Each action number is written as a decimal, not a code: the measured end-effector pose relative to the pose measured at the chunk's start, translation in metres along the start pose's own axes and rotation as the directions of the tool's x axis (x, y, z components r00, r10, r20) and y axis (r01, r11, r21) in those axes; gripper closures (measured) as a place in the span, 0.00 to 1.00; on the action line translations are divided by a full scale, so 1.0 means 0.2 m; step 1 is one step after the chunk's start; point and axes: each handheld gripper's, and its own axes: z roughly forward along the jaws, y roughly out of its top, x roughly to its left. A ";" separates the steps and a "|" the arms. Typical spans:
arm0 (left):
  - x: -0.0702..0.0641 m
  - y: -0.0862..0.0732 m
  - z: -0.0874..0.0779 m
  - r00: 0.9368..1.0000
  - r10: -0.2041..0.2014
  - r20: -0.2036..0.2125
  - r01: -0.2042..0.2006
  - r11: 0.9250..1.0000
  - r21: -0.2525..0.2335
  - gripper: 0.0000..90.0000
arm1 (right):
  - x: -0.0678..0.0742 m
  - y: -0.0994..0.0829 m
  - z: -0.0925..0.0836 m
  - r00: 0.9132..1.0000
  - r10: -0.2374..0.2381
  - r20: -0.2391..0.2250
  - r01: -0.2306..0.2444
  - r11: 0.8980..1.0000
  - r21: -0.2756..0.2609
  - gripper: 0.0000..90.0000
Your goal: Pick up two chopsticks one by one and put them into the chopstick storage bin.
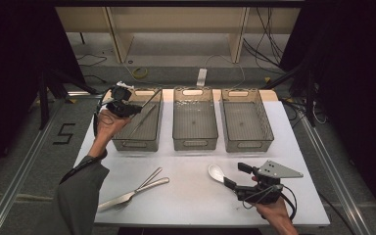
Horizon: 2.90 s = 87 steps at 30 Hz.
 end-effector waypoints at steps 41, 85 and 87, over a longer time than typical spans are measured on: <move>-0.11 -0.15 -0.09 0.974 -0.101 0.202 0.111 0.993 -0.037 0.32 | 0.01 0.00 0.00 1.000 0.002 -0.004 -0.002 1.000 0.001 0.27; -0.40 -0.62 -0.30 0.956 0.049 0.290 -0.012 0.992 -0.128 0.18 | 0.00 -0.01 0.02 0.999 -0.012 -0.035 0.015 0.998 0.060 0.26; -0.41 -0.63 -0.31 0.955 0.054 0.292 -0.012 0.990 -0.141 0.18 | 0.00 -0.01 0.02 0.999 -0.022 -0.032 0.024 0.998 0.066 0.26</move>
